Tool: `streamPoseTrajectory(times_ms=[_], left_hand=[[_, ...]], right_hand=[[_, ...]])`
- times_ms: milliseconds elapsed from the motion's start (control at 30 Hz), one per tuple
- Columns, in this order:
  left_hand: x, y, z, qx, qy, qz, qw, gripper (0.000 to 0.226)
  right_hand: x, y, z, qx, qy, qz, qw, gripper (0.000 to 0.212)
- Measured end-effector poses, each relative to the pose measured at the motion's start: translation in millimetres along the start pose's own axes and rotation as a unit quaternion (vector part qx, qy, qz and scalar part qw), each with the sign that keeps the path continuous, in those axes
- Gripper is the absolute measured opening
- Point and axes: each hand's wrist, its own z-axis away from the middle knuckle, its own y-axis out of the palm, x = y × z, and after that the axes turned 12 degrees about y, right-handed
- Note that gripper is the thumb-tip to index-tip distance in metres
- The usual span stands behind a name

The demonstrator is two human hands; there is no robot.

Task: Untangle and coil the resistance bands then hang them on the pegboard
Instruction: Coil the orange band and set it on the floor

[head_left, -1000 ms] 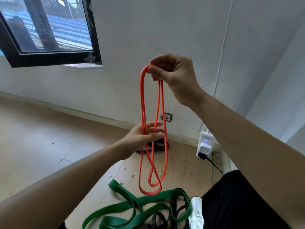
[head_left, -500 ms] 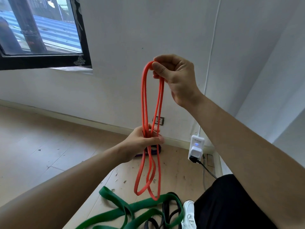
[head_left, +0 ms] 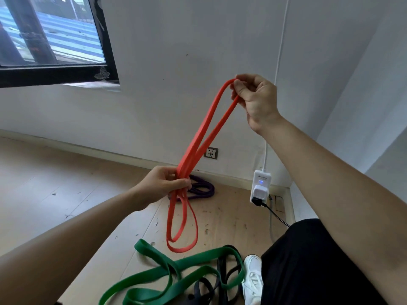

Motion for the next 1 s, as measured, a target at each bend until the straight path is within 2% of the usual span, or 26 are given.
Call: streamPoseTrajectory(times_ms=[200, 300, 367, 433, 533, 633, 700, 800, 867, 933, 1000], left_hand=[[3, -29, 9, -0.034, -0.01, -0.054, 0.998, 0.017], [3, -45, 9, -0.089, -0.003, -0.069, 0.994, 0.016], [-1, -53, 8, -0.123, 0.006, -0.055, 0.991, 0.019], [-7, -60, 7, -0.149, 0.016, -0.034, 0.988, 0.02], [-19, -65, 3, -0.18, 0.032, -0.025, 0.983, 0.016], [-33, -69, -1, -0.203, 0.05, -0.02, 0.978, 0.018], [-42, -72, -1, -0.21, 0.068, -0.032, 0.975, 0.017], [-51, -73, 0, -0.18, 0.09, -0.088, 0.976, 0.015], [-54, -72, 0, -0.156, 0.098, -0.103, 0.978, 0.014], [-56, -69, 0, -0.132, 0.11, -0.121, 0.978, 0.015], [-56, -65, -1, -0.109, 0.121, -0.144, 0.976, 0.015]], right_hand=[[-27, -20, -12, -0.029, 0.083, 0.009, 0.996, 0.014], [-47, -32, -12, -0.025, 0.139, 0.08, 0.987, 0.021], [-62, -40, -7, 0.015, 0.18, 0.152, 0.972, 0.027], [-75, -49, -1, 0.076, 0.213, 0.259, 0.939, 0.028], [-89, -50, 9, 0.169, 0.249, 0.429, 0.852, 0.025], [-106, -34, 26, 0.254, 0.282, 0.463, 0.801, 0.023], [-125, -22, 39, 0.297, 0.283, 0.474, 0.779, 0.022], [-147, -5, 57, 0.32, 0.3, 0.468, 0.767, 0.023], [-150, 6, 65, 0.34, 0.318, 0.446, 0.764, 0.039], [-141, 18, 68, 0.342, 0.303, 0.423, 0.783, 0.059], [-122, 32, 69, 0.323, 0.238, 0.41, 0.819, 0.087]])
